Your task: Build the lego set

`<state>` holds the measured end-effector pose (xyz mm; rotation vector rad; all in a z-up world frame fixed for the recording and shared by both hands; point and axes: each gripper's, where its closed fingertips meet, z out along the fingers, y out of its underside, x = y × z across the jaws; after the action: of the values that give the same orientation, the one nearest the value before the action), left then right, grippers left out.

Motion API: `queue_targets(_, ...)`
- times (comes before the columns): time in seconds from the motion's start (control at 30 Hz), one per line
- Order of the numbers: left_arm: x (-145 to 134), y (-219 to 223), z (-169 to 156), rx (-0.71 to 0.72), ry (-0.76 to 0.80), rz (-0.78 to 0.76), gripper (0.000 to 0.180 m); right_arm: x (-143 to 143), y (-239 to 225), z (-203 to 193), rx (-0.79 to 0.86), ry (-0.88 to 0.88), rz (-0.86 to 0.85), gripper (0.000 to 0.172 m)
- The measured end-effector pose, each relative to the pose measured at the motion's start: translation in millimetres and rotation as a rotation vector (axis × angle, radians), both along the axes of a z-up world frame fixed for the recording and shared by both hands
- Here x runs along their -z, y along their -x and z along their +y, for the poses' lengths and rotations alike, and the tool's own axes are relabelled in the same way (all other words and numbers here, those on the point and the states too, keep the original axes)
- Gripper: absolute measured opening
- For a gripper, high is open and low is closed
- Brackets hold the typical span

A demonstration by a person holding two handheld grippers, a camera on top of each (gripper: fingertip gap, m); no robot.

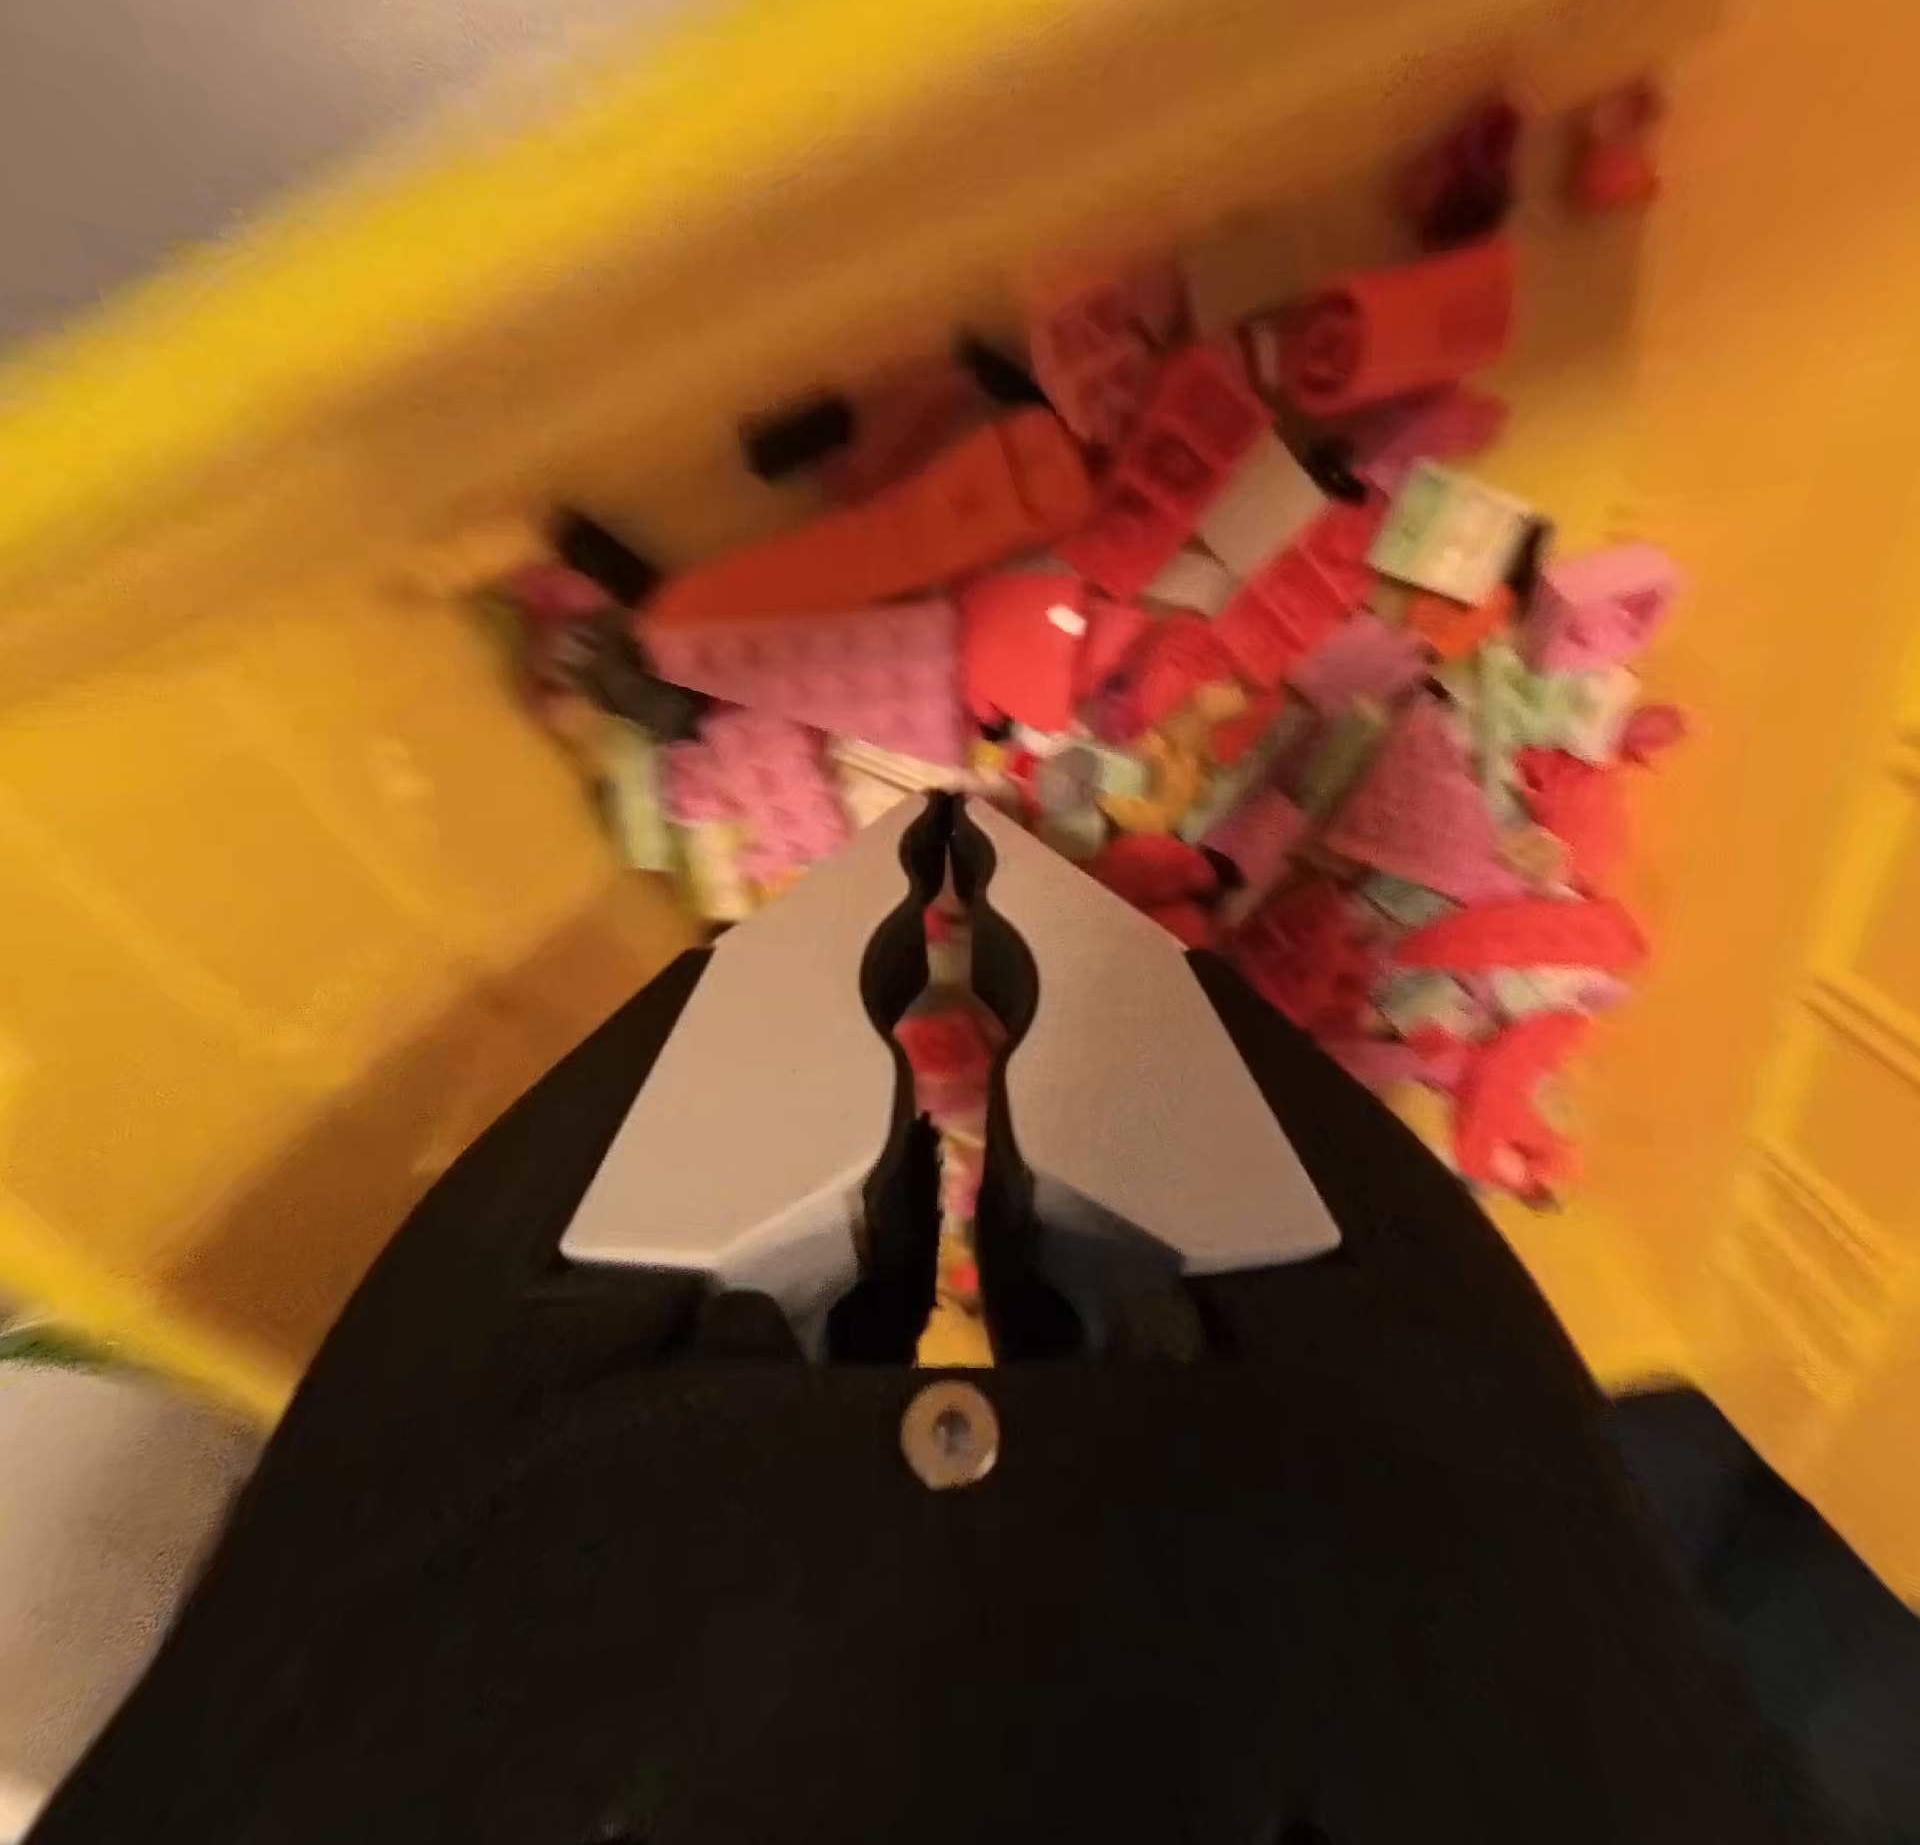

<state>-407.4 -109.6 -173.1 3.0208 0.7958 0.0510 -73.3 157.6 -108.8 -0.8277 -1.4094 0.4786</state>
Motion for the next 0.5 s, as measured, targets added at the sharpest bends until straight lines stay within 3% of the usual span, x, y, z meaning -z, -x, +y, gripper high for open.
queue_targets(0.07,1.3,-40.3,1.8,-0.01,-0.029,-0.236,0.0,0.4,0.3,-0.7,-0.004,-0.002,-0.003,0.0)
queue_targets(0.13,-2.0,-54.5,11.0,0.013,-0.099,-0.308,0.0,0.6,0.5,-1.2,-0.005,-0.004,-0.004,0.0)
queue_targets(0.3,-20.3,3.6,37.2,-0.057,-0.274,0.005,0.0,0.8,0.5,-1.5,-0.005,-0.005,-0.005,0.0)
queue_targets(0.4,-29.8,19.4,65.4,-0.057,-0.451,0.049,0.0,0.8,0.5,-1.5,-0.005,-0.006,-0.005,0.0)
queue_targets(0.5,-15.9,28.9,66.0,-0.041,-0.405,0.1,0.0,0.2,0.1,-1.1,-0.003,-0.003,-0.001,0.0)
